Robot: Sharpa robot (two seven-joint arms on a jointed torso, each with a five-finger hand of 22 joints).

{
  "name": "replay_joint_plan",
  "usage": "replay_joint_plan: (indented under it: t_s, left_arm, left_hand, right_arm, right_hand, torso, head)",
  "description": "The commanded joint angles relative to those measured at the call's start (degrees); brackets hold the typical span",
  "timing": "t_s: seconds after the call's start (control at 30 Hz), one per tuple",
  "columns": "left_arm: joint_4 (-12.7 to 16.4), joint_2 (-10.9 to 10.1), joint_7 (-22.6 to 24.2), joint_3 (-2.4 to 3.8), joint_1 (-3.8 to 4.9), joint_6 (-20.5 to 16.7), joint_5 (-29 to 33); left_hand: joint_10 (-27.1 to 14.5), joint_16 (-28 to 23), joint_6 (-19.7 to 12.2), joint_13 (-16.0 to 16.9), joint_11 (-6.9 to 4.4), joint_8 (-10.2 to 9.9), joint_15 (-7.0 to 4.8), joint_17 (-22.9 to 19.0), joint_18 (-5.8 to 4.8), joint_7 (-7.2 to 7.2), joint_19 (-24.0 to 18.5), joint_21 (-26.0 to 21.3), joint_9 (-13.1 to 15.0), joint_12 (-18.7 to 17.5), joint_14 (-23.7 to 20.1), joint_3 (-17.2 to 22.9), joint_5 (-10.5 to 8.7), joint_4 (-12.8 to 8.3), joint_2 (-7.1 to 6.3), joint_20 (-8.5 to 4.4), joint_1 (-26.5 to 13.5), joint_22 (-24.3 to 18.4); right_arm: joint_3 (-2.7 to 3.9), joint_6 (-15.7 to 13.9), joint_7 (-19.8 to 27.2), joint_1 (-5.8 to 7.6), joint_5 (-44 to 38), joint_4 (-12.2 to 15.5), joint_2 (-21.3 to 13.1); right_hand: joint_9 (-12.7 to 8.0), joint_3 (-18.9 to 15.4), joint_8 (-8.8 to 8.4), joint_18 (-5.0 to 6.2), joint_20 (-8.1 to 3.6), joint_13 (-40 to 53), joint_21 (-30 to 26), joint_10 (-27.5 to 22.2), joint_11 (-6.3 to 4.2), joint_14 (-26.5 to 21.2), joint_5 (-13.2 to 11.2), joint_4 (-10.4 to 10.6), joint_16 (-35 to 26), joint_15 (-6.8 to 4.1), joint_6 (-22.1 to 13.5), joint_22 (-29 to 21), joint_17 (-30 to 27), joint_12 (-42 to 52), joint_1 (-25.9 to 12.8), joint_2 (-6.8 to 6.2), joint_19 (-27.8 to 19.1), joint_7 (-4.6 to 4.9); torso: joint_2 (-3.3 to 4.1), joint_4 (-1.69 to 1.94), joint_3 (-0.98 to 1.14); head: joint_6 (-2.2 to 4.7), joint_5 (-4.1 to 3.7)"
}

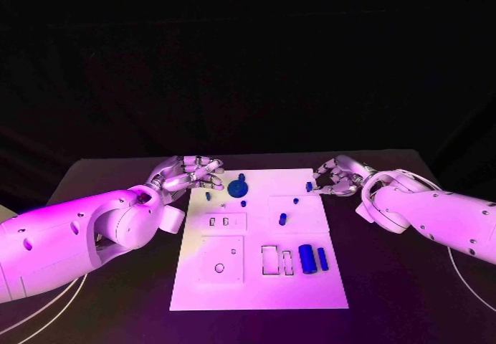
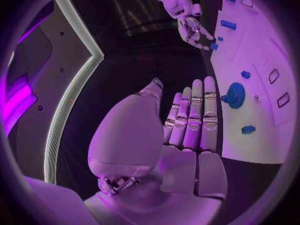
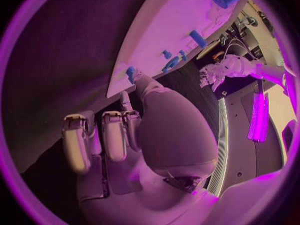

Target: Assemble the parts on the task board

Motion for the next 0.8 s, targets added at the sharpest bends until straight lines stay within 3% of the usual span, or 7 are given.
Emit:
replay_joint_plan:
  t_s: [0.03,0.23,0.53,0.8]
  left_arm:
    - [0.1,0.1,0.8,0.03,0.02,1.1,-0.2]
    - [0.2,0.0,0.8,0.04,0.03,1.1,-0.2]
    - [0.2,-0.1,0.7,0.04,0.04,1.0,-0.2]
    - [0.2,-0.2,0.7,0.05,0.04,0.9,-0.2]
  left_hand:
    - [0.1,-0.3,-0.3,0.1,0.21,-0.3,0.03,0.1,0.77,2.0,0.2,-0.3,0.1,-0.2,0.1,0.2,0.02,-0.3,0.0,0.01,0.7,-0.1]
    - [0.1,-0.3,-0.3,0.1,0.21,-0.3,0.03,0.1,0.77,2.0,0.2,-0.3,0.1,-0.2,0.1,0.2,0.02,-0.3,0.0,0.01,0.7,-0.1]
    - [0.1,-0.4,-0.3,0.1,0.21,-0.3,0.04,0.2,0.76,1.99,0.2,-0.3,0.1,-0.2,0.0,0.1,0.02,-0.2,-0.03,0.01,0.7,-0.1]
    - [0.1,-0.4,-0.3,0.1,0.21,-0.3,0.04,0.2,0.76,1.99,0.2,-0.3,0.1,-0.2,0.0,0.1,0.02,-0.2,-0.03,0.01,0.7,-0.1]
  right_arm:
    - [0.02,0.2,0.8,-0.14,0.5,-0.8,0.8]
    - [0.0,0.6,0.8,-0.76,0.3,-2.3,2.4]
    - [-0.02,1.1,0.5,-1.22,-0.3,-3.3,3.6]
    - [-0.02,1.2,0.4,-1.3,-0.7,-3.3,3.9]
  right_hand:
    - [0.0,0.0,-0.09,-0.39,0.51,9.9,0.3,0.8,0.37,3.7,0.2,0.4,-0.1,0.4,0.3,15.1,4.9,0.3,-0.5,0.07,6.0,-0.02]
    - [0.0,0.4,0.05,-0.39,0.42,10.0,0.3,0.9,0.26,3.6,0.3,0.2,-0.1,0.26,0.7,15.1,4.9,0.4,-0.1,0.43,6.0,-0.15]
    - [-0.1,1.9,0.18,-0.39,0.18,10.2,0.3,1.1,0.1,3.6,0.3,-0.5,-0.2,-0.03,1.4,15.1,4.9,0.5,1.0,1.11,6.0,-0.32]
    - [0.0,4.9,1.11,-0.39,-0.52,10.4,0.3,1.3,-0.49,3.7,0.3,-0.8,-0.3,-0.86,3.8,15.1,5.0,0.6,1.2,1.92,6.0,-1.06]
  torso:
    - [0.04,0.04,-0.02]
    - [-0.03,-0.17,-0.07]
    - [-0.07,0.07,-0.01]
    - [-0.08,-0.08,0.02]
  head:
    - [-0.07,0.07]
    - [-0.27,0.35]
    - [-0.68,0.57]
    - [-0.69,0.77]
